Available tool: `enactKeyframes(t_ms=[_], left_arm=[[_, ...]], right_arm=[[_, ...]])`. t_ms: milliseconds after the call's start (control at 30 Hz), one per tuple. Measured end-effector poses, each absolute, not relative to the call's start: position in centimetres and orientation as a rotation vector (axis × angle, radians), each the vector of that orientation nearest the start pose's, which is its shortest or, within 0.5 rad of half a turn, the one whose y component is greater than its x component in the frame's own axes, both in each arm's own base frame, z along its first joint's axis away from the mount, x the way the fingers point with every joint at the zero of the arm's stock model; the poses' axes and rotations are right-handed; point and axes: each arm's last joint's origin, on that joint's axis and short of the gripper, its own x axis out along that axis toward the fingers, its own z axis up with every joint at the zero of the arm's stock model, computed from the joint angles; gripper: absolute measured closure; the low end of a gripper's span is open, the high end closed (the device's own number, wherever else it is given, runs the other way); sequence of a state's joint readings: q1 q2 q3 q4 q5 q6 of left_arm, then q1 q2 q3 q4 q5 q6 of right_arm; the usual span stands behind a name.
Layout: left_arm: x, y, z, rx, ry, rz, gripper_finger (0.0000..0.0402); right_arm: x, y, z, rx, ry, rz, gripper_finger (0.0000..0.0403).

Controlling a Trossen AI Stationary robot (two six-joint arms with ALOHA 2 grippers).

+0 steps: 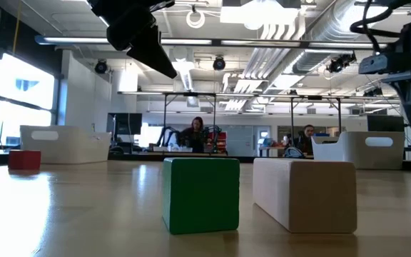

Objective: Sort & place blocks by color
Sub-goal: Put the red block into the white bin

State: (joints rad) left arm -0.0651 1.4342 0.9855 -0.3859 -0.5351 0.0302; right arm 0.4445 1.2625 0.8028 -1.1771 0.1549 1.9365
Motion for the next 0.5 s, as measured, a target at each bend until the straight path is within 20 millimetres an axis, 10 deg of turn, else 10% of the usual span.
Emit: enactKeyframes(t_ms=[500], left_arm=[[29.3,-0.4,24.4,0.294,0.816,0.423,0.0174]], right_arm=[[15.2,9.4,20.1,1.128,1.123,-1.347,0.0203]])
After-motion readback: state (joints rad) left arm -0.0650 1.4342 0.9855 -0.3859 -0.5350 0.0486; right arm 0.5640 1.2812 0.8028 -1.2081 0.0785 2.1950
